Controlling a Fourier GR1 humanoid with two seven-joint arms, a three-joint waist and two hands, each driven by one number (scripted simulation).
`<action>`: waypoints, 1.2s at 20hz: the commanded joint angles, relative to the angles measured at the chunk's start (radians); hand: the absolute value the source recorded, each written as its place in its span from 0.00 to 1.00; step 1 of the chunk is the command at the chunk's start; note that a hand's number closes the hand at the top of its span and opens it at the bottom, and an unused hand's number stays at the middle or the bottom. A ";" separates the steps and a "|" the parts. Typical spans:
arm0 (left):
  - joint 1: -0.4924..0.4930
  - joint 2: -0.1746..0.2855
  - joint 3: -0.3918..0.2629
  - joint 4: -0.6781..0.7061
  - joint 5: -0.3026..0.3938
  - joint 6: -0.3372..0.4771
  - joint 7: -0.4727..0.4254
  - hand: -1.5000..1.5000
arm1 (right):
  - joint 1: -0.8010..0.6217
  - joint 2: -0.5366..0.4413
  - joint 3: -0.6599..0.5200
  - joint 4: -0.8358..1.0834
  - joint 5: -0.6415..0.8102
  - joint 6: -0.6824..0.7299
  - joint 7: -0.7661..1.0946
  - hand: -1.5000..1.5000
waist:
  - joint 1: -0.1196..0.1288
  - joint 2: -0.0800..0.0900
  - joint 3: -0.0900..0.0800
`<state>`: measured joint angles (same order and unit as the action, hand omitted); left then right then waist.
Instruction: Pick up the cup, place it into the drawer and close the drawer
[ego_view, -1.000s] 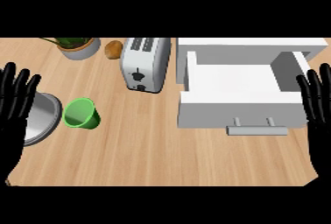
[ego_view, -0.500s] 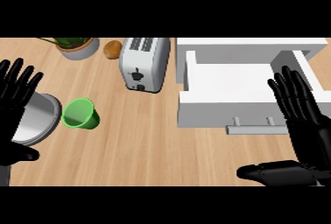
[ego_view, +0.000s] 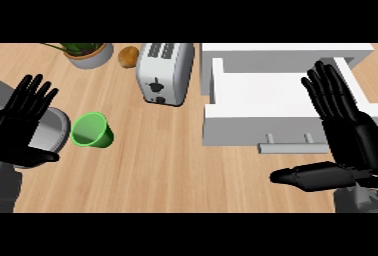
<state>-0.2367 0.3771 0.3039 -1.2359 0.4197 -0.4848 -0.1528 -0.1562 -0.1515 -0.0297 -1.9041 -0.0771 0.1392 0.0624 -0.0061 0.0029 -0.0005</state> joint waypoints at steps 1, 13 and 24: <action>-0.063 0.016 0.001 0.189 -0.072 -0.027 -0.084 0.00 | -0.027 -0.015 -0.025 -0.057 -0.020 -0.002 0.069 0.00 | -0.002 -0.001 0.000; -0.169 0.049 -0.012 0.716 -0.300 -0.021 -0.471 0.00 | -0.095 -0.013 -0.058 0.047 -0.017 0.002 0.021 0.00 | -0.011 0.004 -0.002; -0.233 0.062 -0.013 0.990 -0.388 0.033 -0.706 0.00 | -0.126 -0.023 -0.076 0.080 -0.038 0.029 -0.016 0.00 | -0.030 0.016 -0.005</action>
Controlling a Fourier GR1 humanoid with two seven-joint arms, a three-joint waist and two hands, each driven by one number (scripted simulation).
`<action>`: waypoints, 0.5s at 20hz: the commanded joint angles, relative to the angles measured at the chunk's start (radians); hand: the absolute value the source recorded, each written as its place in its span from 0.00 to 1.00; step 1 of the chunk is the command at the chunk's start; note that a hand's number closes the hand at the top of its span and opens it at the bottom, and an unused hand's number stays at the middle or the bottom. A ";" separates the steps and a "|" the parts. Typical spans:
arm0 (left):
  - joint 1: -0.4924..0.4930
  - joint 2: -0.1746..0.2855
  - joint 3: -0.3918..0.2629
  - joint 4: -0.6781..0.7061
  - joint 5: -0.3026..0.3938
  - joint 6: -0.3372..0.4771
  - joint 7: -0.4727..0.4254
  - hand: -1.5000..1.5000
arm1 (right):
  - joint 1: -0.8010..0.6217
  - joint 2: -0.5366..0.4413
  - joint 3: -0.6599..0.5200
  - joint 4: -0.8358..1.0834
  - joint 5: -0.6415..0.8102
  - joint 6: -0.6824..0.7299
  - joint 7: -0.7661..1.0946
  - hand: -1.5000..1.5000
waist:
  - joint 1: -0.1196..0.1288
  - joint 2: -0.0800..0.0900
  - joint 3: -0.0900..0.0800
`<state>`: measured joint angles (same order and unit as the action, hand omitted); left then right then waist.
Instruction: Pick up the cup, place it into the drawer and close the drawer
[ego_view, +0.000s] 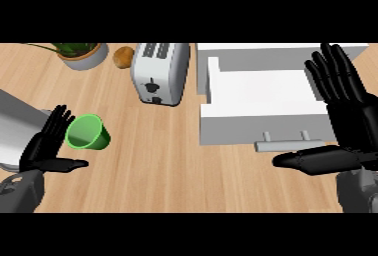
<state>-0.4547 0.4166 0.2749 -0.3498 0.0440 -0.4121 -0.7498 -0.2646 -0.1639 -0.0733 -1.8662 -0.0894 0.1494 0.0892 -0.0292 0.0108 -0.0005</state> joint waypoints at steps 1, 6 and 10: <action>-0.003 0.012 -0.005 0.115 -0.036 -0.047 -0.137 0.00 | -0.036 -0.006 -0.009 0.014 -0.019 0.001 0.039 0.00 | -0.008 0.006 -0.006; -0.028 0.008 0.009 0.148 -0.034 -0.023 -0.179 0.00 | -0.026 -0.016 -0.022 0.005 -0.028 0.018 0.010 0.00 | -0.018 0.008 -0.006; -0.038 -0.035 0.002 0.162 -0.046 0.022 -0.199 0.00 | -0.020 -0.031 -0.022 -0.098 -0.071 0.021 0.116 0.00 | -0.020 0.001 -0.006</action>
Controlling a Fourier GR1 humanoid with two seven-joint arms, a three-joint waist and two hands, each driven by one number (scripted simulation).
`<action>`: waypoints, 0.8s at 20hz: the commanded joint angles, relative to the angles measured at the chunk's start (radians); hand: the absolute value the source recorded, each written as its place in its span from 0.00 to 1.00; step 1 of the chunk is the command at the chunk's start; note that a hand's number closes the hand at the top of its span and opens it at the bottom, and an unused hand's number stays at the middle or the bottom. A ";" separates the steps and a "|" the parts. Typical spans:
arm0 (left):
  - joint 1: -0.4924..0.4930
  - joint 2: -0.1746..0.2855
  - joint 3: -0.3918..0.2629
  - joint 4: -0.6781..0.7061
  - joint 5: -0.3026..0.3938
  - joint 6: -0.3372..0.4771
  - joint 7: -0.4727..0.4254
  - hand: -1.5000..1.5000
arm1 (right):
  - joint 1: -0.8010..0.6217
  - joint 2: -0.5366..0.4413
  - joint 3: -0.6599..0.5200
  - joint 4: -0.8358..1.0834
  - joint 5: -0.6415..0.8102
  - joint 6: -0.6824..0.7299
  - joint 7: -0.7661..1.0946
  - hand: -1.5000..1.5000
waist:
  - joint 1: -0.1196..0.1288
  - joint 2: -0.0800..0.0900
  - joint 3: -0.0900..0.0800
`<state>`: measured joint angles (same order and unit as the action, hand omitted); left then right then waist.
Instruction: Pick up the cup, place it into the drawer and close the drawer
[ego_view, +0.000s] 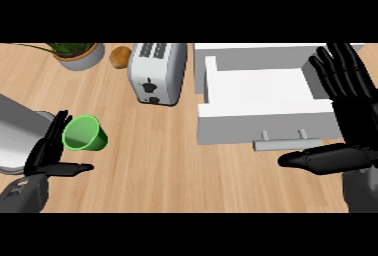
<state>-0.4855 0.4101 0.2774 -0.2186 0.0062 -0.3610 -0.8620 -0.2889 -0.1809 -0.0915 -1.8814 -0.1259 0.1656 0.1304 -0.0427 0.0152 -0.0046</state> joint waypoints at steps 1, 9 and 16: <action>0.011 -0.005 -0.007 0.032 -0.015 -0.080 -0.116 0.00 | 0.015 0.005 0.022 -0.003 0.022 0.003 -0.006 0.00 | 0.002 0.002 -0.002; -0.004 -0.064 -0.016 0.048 -0.035 -0.032 -0.155 0.00 | 0.027 -0.023 -0.011 -0.019 -0.011 0.026 0.004 0.00 | -0.009 0.002 -0.002; -0.038 -0.063 -0.006 0.061 -0.020 -0.123 -0.129 0.00 | 0.021 -0.029 -0.019 -0.016 -0.024 0.040 -0.006 0.00 | -0.020 0.007 -0.004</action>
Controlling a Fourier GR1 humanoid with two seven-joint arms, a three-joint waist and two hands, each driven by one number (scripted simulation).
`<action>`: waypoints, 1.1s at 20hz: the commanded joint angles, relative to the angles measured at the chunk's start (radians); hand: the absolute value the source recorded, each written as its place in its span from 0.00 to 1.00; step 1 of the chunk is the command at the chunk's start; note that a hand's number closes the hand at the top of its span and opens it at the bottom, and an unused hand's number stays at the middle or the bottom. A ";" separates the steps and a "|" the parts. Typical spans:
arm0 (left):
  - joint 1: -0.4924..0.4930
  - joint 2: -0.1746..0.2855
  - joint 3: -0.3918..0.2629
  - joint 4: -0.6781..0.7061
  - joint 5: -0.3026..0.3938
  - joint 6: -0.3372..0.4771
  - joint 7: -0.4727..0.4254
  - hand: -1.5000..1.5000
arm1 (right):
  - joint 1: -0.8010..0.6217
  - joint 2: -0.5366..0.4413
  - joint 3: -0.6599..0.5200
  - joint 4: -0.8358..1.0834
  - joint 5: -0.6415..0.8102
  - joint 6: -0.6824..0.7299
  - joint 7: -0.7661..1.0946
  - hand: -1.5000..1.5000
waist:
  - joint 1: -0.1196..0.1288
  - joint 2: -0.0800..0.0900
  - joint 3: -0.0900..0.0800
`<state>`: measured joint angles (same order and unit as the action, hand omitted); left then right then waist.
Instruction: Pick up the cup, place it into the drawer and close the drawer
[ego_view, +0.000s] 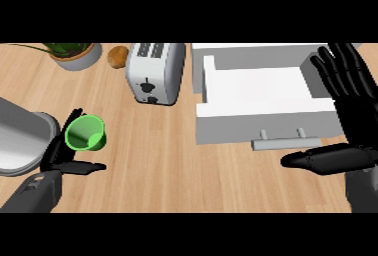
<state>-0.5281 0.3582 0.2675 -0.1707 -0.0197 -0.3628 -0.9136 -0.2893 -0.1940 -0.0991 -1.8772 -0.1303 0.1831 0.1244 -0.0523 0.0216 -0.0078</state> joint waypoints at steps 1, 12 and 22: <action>0.008 -0.008 0.004 0.012 0.007 -0.148 -0.081 0.00 | -0.007 -0.021 -0.039 -0.010 -0.033 0.009 0.009 0.00 | -0.001 -0.001 0.000; -0.005 -0.064 0.023 -0.083 -0.008 0.205 -0.237 1.00 | -0.023 -0.023 -0.023 0.026 -0.005 0.006 0.019 0.00 | 0.009 -0.002 0.002; 0.020 -0.230 0.115 -0.137 0.097 0.198 -0.355 1.00 | 0.007 -0.008 -0.019 0.019 -0.002 0.003 0.005 0.00 | 0.032 -0.014 0.004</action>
<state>-0.5142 0.1799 0.3811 -0.2897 0.0604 -0.0539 -1.1175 -0.2929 -0.2175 -0.1400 -1.8504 -0.1460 0.1912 0.1307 -0.0253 0.0101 -0.0028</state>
